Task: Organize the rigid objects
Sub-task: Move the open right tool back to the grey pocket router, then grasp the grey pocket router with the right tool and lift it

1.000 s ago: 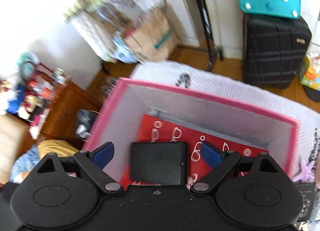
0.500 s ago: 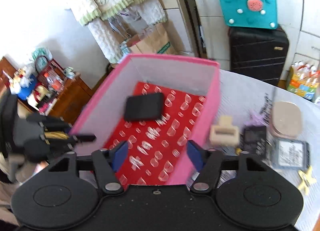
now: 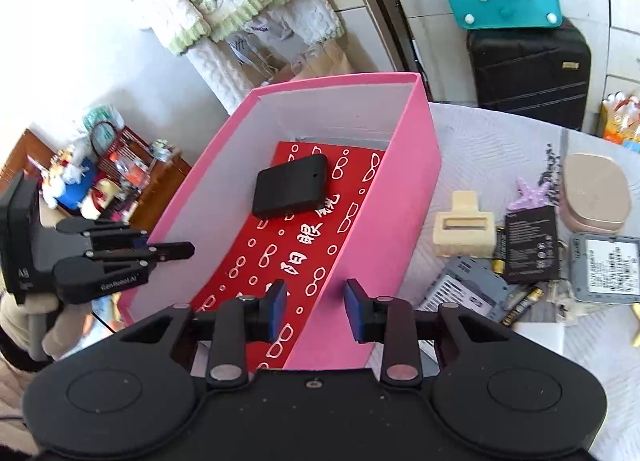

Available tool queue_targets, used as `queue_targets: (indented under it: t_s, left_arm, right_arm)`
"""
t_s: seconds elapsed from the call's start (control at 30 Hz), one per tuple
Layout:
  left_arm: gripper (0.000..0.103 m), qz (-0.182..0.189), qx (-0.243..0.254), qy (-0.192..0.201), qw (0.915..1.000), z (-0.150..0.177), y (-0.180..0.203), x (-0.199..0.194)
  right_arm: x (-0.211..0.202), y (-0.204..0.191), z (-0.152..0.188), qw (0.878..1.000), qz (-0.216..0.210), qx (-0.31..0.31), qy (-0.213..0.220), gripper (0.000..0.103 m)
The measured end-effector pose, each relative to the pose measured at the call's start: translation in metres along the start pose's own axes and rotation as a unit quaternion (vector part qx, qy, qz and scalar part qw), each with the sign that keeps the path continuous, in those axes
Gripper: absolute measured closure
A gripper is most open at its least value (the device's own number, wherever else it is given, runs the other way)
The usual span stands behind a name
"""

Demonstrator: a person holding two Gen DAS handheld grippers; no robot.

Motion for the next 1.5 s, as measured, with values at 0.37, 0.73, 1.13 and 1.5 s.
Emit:
queue_targets:
  t_s: [0.37, 0.73, 1.13, 1.5]
  left_arm:
    - [0.093, -0.03, -0.013, 0.019, 0.9993, 0.002, -0.007, -0.002]
    - [0.097, -0.023, 0.0, 0.018, 0.9996, 0.0, -0.01, 0.0]
    - [0.097, -0.031, 0.014, 0.015, 0.9993, 0.0, -0.008, -0.001]
    - [0.096, -0.023, 0.013, 0.018, 0.9995, 0.0, -0.01, -0.003]
  right_arm:
    - [-0.008, 0.023, 0.015, 0.997, -0.017, 0.046, 0.057, 0.045]
    - [0.01, 0.06, 0.06, 0.985, 0.108, 0.109, 0.084, 0.034]
    - [0.048, 0.055, 0.059, 0.98, 0.17, 0.043, 0.094, 0.021]
    - [0.043, 0.047, 0.074, 0.978, 0.173, -0.079, 0.083, 0.031]
Point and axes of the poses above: each gripper's, at about its wrist camera, not at the fingertips, and x roughly the way its jaws point, y to its right, z to its underside, the point moved 8 cm from there along x, roughly the way its jaws point, and after that the axes turned 15 degrees about z, right-handed, at the moved point
